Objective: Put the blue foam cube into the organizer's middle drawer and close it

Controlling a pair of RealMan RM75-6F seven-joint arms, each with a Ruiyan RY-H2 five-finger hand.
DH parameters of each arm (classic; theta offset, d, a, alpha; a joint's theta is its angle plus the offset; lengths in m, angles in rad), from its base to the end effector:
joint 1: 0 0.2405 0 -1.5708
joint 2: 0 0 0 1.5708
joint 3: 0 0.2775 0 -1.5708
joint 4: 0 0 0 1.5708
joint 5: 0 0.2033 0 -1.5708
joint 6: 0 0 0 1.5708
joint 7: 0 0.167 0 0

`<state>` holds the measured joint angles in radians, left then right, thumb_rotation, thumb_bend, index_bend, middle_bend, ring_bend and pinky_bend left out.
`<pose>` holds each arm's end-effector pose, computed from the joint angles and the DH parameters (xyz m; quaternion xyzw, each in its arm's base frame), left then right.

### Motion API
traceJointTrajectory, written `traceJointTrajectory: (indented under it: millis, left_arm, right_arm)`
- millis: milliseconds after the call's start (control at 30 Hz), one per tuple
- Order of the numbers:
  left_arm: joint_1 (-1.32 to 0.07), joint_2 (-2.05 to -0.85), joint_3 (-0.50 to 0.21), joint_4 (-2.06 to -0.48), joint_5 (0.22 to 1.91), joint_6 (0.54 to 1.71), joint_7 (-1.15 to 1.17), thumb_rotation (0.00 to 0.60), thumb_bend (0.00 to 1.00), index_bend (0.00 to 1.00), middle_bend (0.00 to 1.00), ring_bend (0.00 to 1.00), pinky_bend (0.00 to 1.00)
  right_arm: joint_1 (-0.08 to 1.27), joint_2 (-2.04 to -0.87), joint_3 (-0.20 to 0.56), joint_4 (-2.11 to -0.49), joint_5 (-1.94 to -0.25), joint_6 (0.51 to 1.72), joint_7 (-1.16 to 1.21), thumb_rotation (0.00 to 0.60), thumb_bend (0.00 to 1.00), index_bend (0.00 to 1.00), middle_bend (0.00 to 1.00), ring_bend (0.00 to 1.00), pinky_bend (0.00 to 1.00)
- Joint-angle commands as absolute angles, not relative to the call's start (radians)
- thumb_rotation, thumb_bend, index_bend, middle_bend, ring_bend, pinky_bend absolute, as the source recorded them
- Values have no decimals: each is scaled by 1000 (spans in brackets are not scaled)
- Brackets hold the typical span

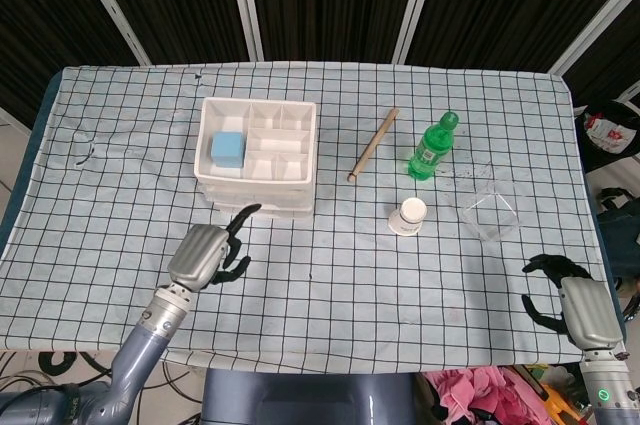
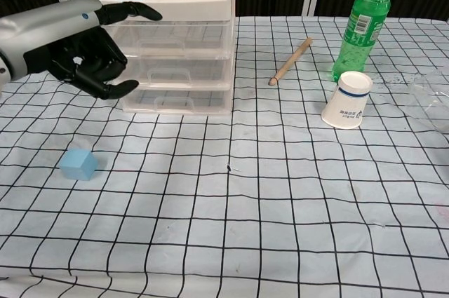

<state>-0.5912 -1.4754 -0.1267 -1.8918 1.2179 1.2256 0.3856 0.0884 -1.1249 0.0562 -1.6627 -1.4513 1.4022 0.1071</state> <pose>-0.1233 0.2991 0.0222 -0.6837 -0.4202 -0.4671 0.3712 -0.3279 -0.2060 0.1586 0.5612 -0.4674 0.4066 0.5489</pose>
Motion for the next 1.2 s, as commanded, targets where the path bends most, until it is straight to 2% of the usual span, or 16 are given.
traceJointTrajectory:
  millis: [33, 300, 1033, 1200]
  left_arm:
    - [-610, -1467, -135, -1913, 1164, 1279, 642, 600, 380, 62, 864, 848, 843]
    - [-666, -1503, -186, -1918, 1025, 1295, 847, 600, 379, 109, 886, 866, 848]
    - [-702, -1550, -211, -1883, 944, 1310, 861, 600, 379, 174, 889, 868, 848]
    - [-710, -1556, -224, -1876, 923, 1312, 858, 600, 379, 226, 896, 874, 857]
  right_arm:
    - [88, -1125, 56, -1663, -1451, 1402, 108, 600, 292, 385, 277, 204, 263]
    - [89, -1124, 58, -1661, -1447, 1400, 111, 600, 292, 385, 277, 203, 263]
    - [88, -1122, 59, -1662, -1445, 1398, 116, 600, 292, 385, 277, 204, 263]
    - [88, -1121, 59, -1661, -1445, 1399, 117, 600, 292, 385, 277, 204, 263]
